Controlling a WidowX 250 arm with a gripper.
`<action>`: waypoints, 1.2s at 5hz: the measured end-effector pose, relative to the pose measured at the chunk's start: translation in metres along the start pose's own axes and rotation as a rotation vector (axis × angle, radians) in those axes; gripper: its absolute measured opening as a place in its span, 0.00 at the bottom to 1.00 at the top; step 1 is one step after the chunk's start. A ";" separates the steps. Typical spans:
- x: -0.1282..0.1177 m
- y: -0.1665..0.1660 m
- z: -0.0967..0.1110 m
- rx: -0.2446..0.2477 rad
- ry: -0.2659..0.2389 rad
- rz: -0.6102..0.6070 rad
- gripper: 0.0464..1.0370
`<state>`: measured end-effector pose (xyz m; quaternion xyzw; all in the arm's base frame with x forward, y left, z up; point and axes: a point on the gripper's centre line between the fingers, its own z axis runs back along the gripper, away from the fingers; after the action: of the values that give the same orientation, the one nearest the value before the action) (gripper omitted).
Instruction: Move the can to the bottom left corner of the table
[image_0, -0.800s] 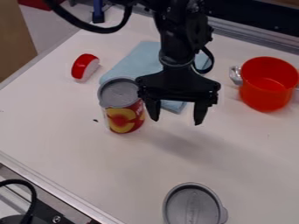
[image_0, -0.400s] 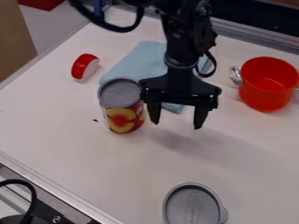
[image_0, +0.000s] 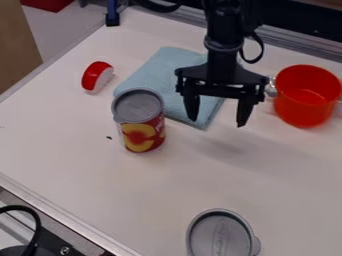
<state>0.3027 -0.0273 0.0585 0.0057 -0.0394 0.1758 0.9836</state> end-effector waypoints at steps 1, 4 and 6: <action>0.021 0.012 0.000 0.015 -0.040 -0.060 0.96; 0.046 0.052 0.000 0.136 -0.074 -0.511 0.96; 0.033 0.061 -0.006 0.029 0.040 -0.657 0.96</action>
<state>0.3129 0.0419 0.0548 0.0284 -0.0135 -0.1504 0.9881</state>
